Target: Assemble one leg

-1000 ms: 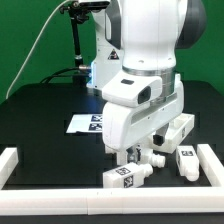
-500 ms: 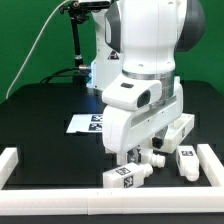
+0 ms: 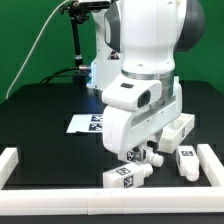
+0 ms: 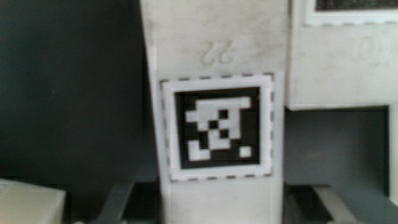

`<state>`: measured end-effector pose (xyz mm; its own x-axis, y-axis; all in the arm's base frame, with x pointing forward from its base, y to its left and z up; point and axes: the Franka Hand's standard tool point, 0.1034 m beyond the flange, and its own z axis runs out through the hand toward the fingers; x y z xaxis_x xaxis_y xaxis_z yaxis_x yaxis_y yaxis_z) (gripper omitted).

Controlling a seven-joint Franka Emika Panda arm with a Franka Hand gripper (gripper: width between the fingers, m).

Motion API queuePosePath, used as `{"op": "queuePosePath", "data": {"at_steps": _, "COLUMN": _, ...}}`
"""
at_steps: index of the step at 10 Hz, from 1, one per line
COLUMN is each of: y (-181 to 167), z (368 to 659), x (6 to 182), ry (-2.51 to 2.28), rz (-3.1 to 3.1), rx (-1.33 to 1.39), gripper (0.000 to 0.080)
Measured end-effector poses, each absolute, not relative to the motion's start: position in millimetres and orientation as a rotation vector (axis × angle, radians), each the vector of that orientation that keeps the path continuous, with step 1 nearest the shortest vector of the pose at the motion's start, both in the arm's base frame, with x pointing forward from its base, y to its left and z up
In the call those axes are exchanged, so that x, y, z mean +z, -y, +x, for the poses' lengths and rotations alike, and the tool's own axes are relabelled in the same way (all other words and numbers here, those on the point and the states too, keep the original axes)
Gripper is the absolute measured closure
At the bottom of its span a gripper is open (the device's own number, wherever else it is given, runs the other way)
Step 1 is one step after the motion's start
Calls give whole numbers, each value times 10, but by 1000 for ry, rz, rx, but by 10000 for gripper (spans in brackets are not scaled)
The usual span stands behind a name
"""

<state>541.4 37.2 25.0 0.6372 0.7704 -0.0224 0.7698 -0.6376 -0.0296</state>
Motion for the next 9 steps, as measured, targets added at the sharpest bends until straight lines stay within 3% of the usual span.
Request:
{"op": "queuePosePath", "data": {"at_steps": 1, "y": -354, "z": 5458, "x": 360, "ry": 1355, "rz": -2819, "rx": 60, "gripper": 515}}
{"op": "queuePosePath", "data": {"at_steps": 3, "y": -259, "z": 5619, "x": 754, "ry": 1437, "rz": -2795, "rx": 77, "gripper": 515}}
{"op": "queuePosePath", "data": {"at_steps": 5, "y": 143, "z": 5575, "x": 974, "ry": 1539, "rz": -2754, "rx": 74, "gripper": 515}}
{"op": "queuePosePath", "data": {"at_steps": 8, "y": 882, "z": 5391, "x": 1050, "ry": 1509, "rz": -2778, "rx": 92, "gripper": 514}}
{"op": "queuePosePath", "data": {"at_steps": 9, "y": 890, "z": 5385, "x": 1044, "ry": 1499, "rz": -2784, "rx": 94, "gripper": 514}}
